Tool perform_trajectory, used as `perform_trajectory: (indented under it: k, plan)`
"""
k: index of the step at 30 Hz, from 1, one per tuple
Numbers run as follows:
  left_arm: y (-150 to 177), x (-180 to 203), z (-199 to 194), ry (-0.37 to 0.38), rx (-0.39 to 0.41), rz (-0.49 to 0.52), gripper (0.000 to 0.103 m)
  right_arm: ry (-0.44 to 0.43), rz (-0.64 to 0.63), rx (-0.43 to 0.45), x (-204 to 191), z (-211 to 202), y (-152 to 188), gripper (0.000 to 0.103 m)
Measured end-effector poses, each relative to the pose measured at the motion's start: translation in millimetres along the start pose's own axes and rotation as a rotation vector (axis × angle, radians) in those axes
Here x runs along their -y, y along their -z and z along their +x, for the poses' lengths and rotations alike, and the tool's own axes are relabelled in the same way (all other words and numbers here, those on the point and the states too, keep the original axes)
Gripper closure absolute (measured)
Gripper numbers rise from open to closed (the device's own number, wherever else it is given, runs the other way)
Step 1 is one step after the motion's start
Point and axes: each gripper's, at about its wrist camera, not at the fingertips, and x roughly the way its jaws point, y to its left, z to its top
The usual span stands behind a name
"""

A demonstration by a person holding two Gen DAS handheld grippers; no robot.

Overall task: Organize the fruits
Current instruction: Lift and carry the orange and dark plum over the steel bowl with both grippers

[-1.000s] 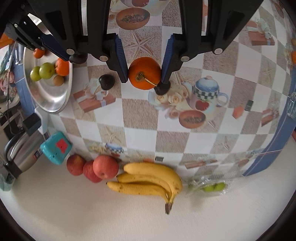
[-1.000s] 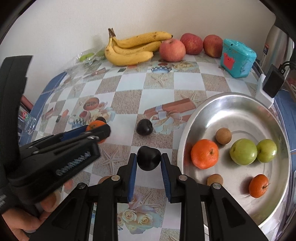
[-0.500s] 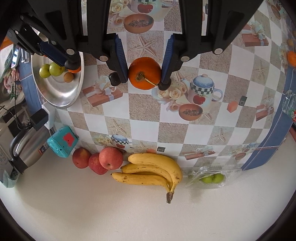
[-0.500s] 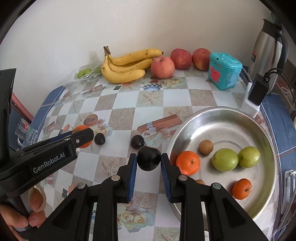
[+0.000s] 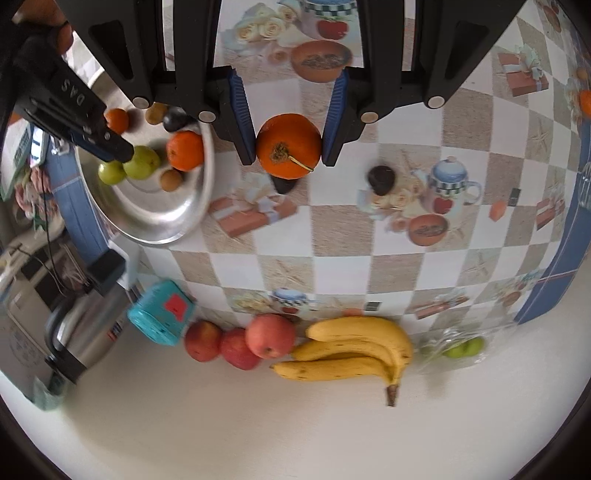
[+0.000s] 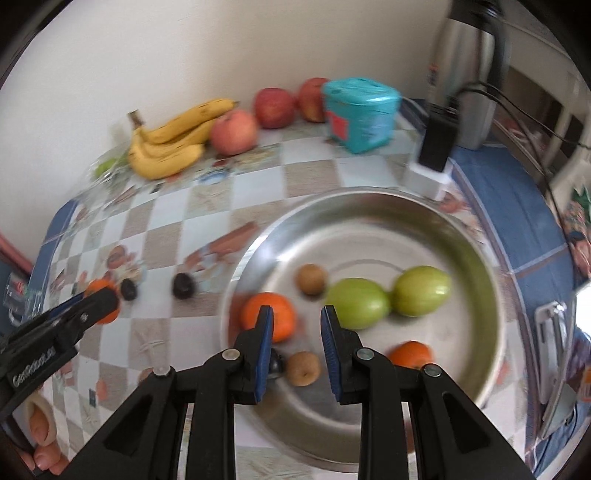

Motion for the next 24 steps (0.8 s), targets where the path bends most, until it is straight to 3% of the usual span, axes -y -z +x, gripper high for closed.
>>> perform_trajectory:
  k: [7,17,24]
  plan:
    - [3,31,-1,0.033,0.008,0.081,0.064,0.004,0.075,0.001,27,-4,1,0.076]
    - [19,77,16,0.115,-0.014,0.200,0.064,-0.002,0.099,0.005,32,-7,1,0.076]
    - [34,101,29,0.113,-0.047,0.274,0.064,-0.010,0.119,0.003,38,-8,2,0.075]
